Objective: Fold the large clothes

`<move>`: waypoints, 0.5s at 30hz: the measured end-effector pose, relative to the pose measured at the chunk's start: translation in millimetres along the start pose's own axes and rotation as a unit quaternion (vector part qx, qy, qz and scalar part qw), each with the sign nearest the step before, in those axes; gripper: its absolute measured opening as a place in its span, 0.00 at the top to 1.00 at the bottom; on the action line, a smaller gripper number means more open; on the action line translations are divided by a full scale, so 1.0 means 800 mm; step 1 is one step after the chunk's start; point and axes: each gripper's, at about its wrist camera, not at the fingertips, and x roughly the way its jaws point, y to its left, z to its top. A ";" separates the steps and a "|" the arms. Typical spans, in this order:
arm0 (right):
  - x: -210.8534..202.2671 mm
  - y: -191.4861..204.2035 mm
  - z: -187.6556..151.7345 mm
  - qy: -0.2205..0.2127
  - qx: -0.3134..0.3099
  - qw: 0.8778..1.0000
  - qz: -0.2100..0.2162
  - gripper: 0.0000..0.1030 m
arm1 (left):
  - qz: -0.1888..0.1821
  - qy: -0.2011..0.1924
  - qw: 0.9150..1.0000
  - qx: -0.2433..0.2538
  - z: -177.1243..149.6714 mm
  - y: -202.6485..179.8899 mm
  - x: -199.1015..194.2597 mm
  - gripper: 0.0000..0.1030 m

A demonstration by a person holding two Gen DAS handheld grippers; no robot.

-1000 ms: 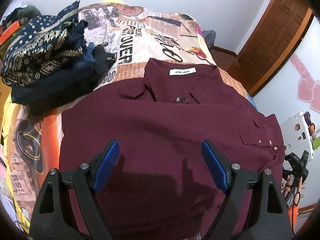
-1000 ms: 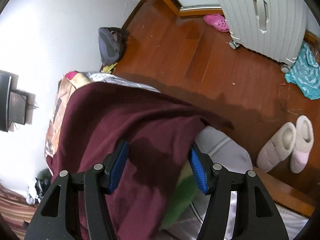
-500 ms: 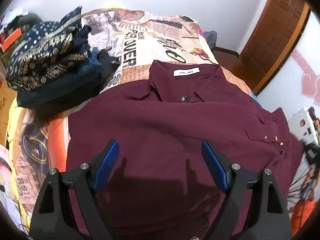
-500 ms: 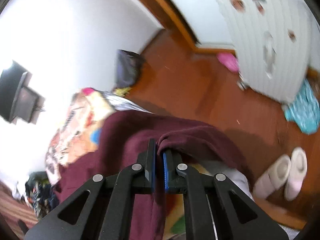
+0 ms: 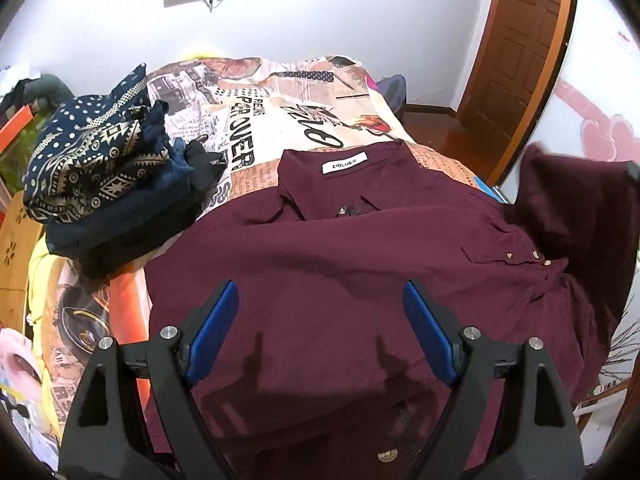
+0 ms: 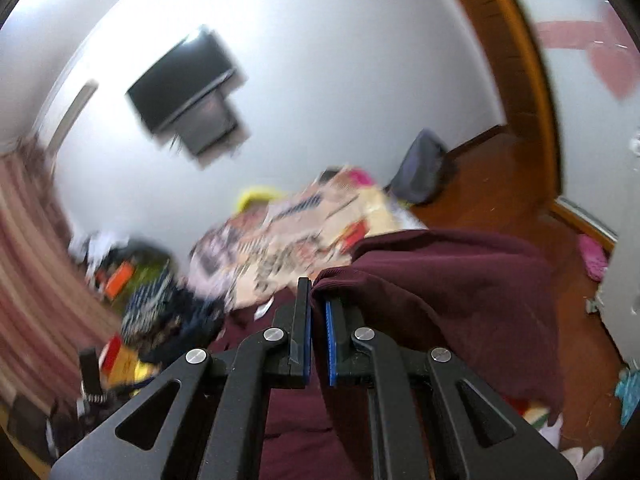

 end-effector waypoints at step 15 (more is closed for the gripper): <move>0.110 -0.015 -0.100 0.227 0.014 0.974 0.007 0.81 | -0.001 0.018 1.000 0.018 -0.020 -0.016 0.006 0.19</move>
